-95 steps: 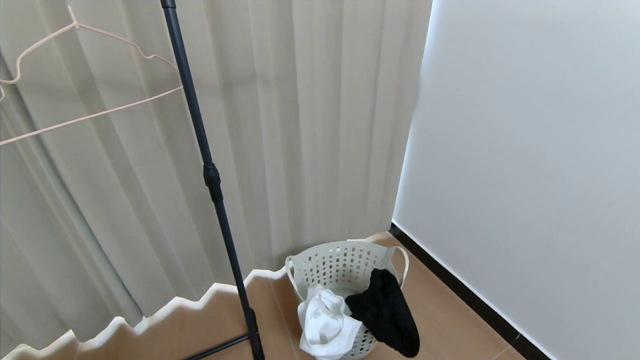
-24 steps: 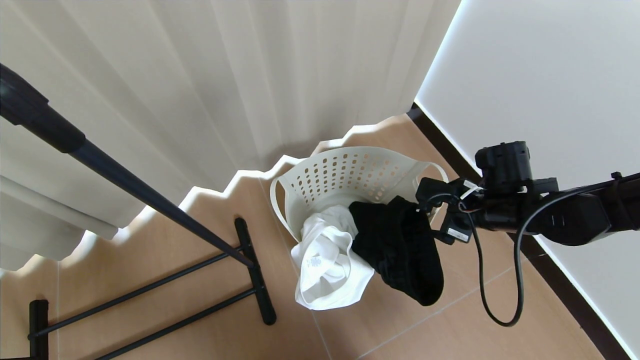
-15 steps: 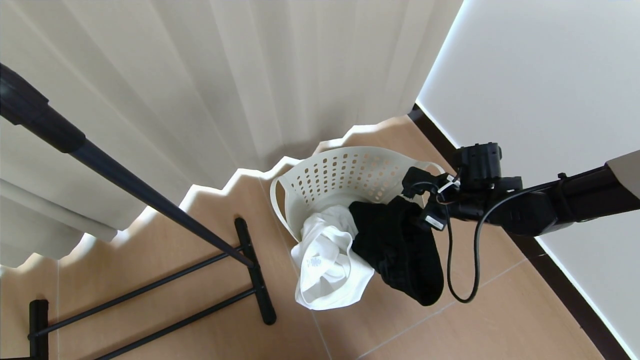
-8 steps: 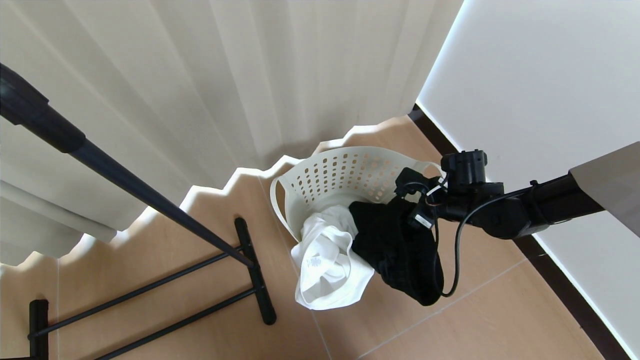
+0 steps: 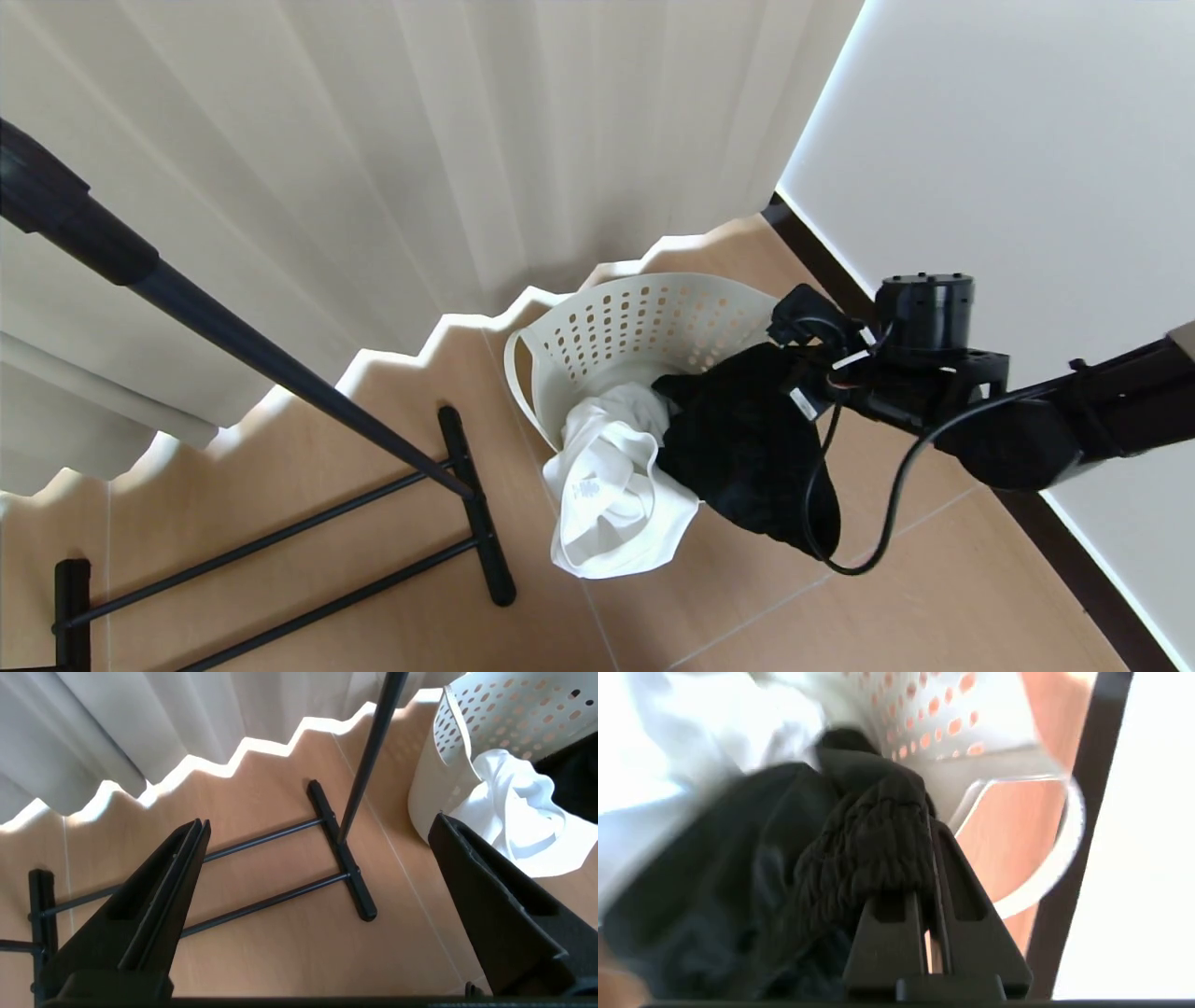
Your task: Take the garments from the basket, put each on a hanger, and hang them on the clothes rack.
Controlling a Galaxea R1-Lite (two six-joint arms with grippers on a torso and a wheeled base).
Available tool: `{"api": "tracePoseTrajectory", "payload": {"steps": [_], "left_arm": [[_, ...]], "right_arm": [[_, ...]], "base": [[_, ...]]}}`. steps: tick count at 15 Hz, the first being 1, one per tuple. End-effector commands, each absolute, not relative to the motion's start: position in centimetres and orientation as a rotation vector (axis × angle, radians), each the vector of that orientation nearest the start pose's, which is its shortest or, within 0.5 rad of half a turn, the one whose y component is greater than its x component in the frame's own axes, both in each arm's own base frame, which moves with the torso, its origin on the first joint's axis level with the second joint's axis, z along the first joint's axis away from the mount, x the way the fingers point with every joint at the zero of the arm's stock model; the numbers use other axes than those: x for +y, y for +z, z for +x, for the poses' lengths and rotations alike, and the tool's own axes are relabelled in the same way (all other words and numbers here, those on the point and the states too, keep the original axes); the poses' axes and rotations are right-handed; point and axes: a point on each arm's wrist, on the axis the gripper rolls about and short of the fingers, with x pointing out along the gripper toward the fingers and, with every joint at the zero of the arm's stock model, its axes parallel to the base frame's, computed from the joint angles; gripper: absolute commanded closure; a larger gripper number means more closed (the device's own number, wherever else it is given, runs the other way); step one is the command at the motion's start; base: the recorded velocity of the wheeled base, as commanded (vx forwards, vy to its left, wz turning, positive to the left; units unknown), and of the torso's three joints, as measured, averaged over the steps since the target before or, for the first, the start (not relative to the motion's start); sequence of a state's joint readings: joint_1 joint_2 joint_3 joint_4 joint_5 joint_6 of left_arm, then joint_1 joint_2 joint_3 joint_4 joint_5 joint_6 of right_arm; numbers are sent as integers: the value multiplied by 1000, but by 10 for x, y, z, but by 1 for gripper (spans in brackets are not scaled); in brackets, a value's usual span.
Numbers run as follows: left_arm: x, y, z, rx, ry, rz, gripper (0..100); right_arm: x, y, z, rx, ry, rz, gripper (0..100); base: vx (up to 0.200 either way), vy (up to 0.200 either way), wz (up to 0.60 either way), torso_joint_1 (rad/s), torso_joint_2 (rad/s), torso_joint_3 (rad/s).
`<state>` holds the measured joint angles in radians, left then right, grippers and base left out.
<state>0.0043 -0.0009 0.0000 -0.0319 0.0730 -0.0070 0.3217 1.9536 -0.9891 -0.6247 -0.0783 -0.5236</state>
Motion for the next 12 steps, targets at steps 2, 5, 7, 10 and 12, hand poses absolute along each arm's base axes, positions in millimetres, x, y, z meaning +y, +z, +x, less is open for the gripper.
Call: {"api": "tracePoseTrajectory", "payload": {"steps": [2,5,7,10,12], "left_arm": [[2,79,-23,-32,77,-6,0],[1,79,-23,-32,75,-6,0],[1,79,-23,-32,75,-6,0],[2,79,-23,-34,77,-7,0],[1,79,-23,-32,77,-7,0]], "right_arm": [[109,206,250,58,352,-454,100],[89,233,200,-51,340,-403,100],[90,223,187,-30,374,-372,100],[91,224,189,-31,374,-365,100],[91,224,190,-32,369,-363,100]], "base": [[0,0,0,0,0,0],[0,0,0,0,0,0],[0,0,0,0,0,0],[0,0,0,0,0,0],[0,0,0,0,0,0]]}}
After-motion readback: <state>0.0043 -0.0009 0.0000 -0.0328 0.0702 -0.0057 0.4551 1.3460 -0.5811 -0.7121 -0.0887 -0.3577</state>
